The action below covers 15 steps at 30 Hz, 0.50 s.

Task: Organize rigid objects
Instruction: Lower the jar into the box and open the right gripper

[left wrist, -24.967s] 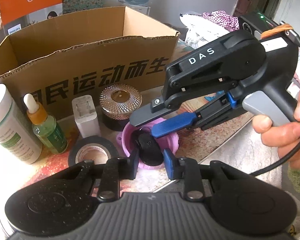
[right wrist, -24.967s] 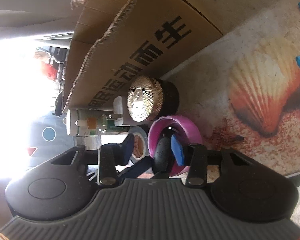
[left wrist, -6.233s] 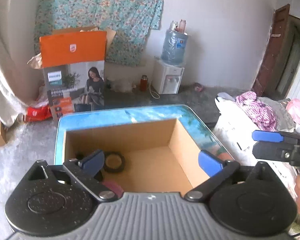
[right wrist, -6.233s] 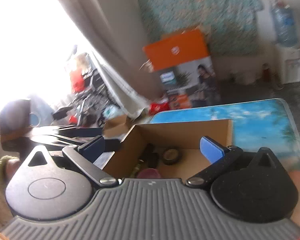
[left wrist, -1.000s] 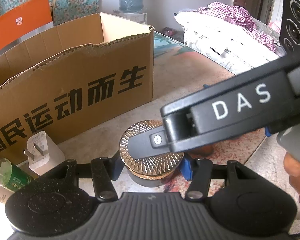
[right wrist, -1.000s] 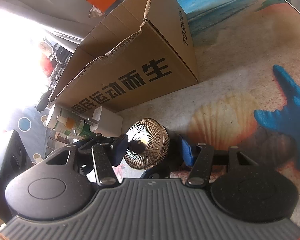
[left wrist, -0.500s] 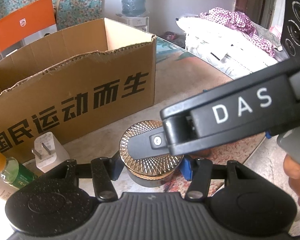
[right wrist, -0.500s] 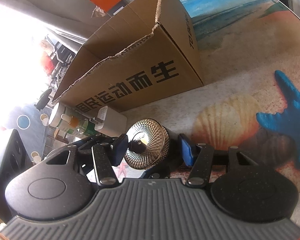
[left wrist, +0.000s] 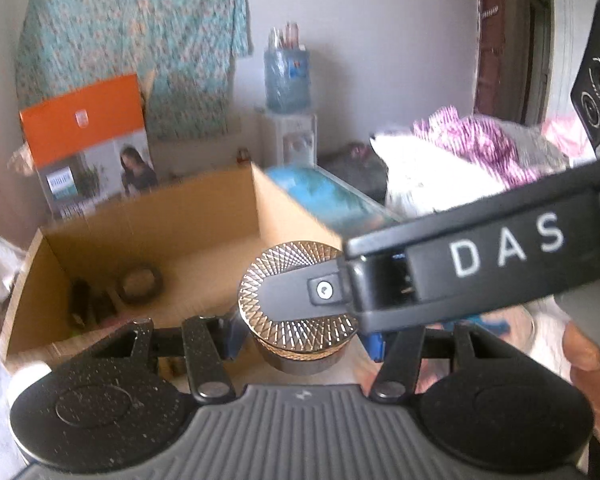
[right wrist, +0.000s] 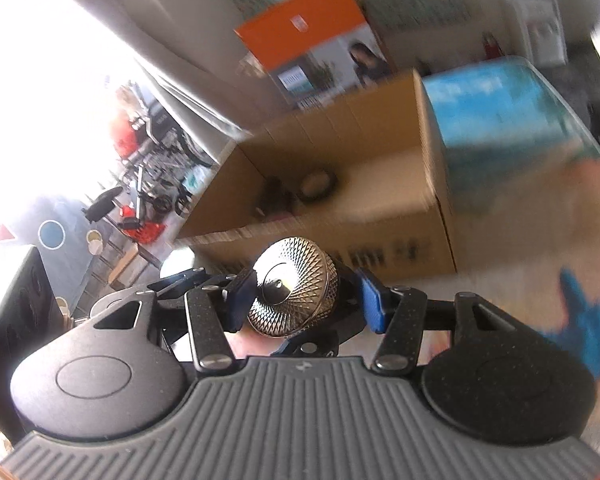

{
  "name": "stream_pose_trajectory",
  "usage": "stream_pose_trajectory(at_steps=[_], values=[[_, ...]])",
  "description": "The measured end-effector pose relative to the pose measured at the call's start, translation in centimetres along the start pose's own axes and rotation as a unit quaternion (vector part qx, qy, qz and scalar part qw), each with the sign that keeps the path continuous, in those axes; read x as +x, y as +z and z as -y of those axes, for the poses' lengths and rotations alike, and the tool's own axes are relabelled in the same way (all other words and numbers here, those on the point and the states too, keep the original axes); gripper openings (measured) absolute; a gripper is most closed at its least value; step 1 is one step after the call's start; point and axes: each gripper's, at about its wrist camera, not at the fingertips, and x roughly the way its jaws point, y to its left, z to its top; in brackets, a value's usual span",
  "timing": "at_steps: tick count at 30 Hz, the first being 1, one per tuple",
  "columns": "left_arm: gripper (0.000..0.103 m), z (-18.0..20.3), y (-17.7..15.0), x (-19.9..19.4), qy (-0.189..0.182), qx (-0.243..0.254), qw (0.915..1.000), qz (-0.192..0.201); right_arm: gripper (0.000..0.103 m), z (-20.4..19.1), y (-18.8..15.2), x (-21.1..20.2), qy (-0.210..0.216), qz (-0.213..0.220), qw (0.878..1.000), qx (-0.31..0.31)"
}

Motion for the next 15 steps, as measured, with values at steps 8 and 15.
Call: stream_pose_trajectory(at_steps=[8,15], values=[[0.057,-3.4,7.0,2.3,0.014,-0.012,0.9997,-0.014,0.053,-2.0,8.2,0.7,0.024,0.011,0.998,-0.049],[0.057,-8.7,9.8,9.9,0.001,-0.078,0.9891,-0.125,0.054,-0.7,15.3,8.0,0.02,-0.074,0.996,-0.047]])
